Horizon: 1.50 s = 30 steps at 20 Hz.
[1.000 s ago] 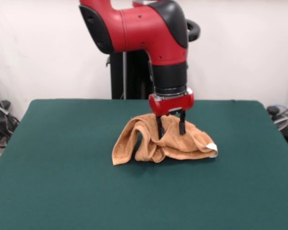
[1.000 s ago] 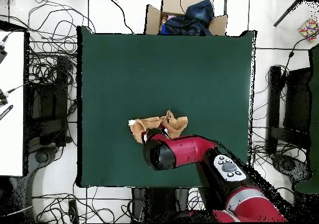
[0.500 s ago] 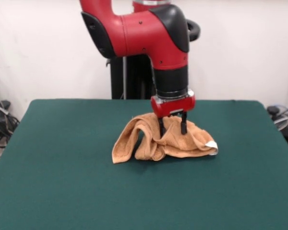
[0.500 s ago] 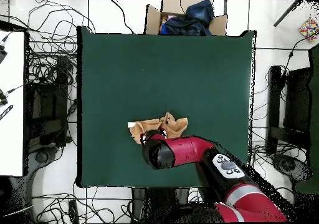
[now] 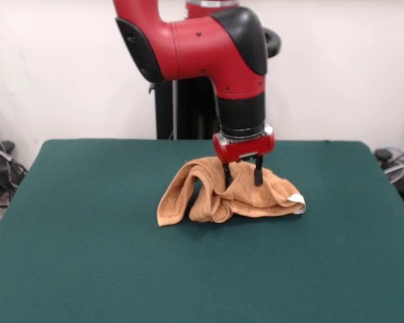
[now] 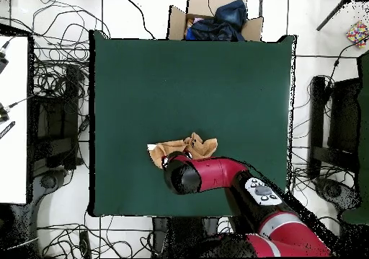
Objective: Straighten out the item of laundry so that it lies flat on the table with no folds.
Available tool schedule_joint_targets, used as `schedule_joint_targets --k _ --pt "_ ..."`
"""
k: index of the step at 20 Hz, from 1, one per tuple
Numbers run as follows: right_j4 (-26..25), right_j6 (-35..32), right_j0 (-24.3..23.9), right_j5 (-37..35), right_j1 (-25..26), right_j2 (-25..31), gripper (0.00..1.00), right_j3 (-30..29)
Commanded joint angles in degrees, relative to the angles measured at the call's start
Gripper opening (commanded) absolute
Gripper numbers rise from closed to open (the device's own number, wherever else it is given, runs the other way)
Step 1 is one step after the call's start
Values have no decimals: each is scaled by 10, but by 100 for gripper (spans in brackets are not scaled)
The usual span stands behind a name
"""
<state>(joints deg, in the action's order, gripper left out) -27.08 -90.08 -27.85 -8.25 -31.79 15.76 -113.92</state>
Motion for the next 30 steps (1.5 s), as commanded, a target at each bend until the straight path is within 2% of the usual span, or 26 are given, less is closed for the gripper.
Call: schedule_joint_targets --k 1,12,13,24,27,30 --pt "26 -60 18 -89 -2 0 100 -17" --pt "19 -54 21 -95 -2 -5 100 -19" --pt "19 -53 21 -96 -2 -4 0 -19" --pt "16 -57 24 -97 -7 -4 0 -17" --pt "30 -41 5 -129 -55 18 0 -42" --pt "55 -3 -46 -178 -125 70 0 -84"
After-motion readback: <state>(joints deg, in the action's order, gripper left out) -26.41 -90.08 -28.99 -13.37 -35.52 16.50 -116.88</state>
